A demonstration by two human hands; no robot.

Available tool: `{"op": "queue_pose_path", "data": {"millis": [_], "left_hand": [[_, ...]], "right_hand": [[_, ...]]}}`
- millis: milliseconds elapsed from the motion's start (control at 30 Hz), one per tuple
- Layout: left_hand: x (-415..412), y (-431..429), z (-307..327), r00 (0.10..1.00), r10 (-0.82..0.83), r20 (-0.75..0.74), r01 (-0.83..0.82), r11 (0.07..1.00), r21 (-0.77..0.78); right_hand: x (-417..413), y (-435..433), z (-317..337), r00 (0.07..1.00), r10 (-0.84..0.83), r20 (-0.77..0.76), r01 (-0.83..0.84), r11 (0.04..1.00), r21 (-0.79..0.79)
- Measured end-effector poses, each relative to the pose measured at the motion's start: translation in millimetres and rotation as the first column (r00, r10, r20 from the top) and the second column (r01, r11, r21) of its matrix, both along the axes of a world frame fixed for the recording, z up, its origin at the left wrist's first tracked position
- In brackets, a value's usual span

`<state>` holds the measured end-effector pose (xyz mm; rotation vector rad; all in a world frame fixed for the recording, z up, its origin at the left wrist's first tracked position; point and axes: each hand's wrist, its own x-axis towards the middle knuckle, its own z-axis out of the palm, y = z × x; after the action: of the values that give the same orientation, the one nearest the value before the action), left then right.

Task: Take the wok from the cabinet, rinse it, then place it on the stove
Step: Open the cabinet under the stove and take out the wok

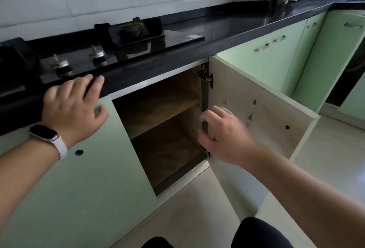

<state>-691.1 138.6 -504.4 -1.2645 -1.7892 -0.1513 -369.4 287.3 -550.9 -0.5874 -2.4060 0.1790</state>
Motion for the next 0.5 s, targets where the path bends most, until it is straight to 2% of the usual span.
{"op": "queue_pose_path", "data": {"millis": [100, 200, 333, 500], "left_hand": [[-4, -1, -1, 0.996, 0.044, -0.075, -0.049, 0.997, -0.058], [-4, -1, -1, 0.995, 0.066, -0.07, -0.072, 0.994, -0.087], [-5, -1, 0, 0.992, 0.095, -0.088, -0.104, 0.989, -0.107], [-5, -1, 0, 0.985, 0.14, -0.102, -0.153, 0.978, -0.138]], "right_hand": [[-46, 9, -23, 0.997, 0.029, 0.073, -0.017, 0.988, -0.153], [-93, 13, -39, 0.991, 0.076, 0.11, -0.039, 0.951, -0.306], [-162, 6, -56, 0.982, 0.17, 0.085, -0.127, 0.919, -0.373], [-218, -15, -48, 0.972, 0.236, 0.003, -0.202, 0.836, -0.51]]}}
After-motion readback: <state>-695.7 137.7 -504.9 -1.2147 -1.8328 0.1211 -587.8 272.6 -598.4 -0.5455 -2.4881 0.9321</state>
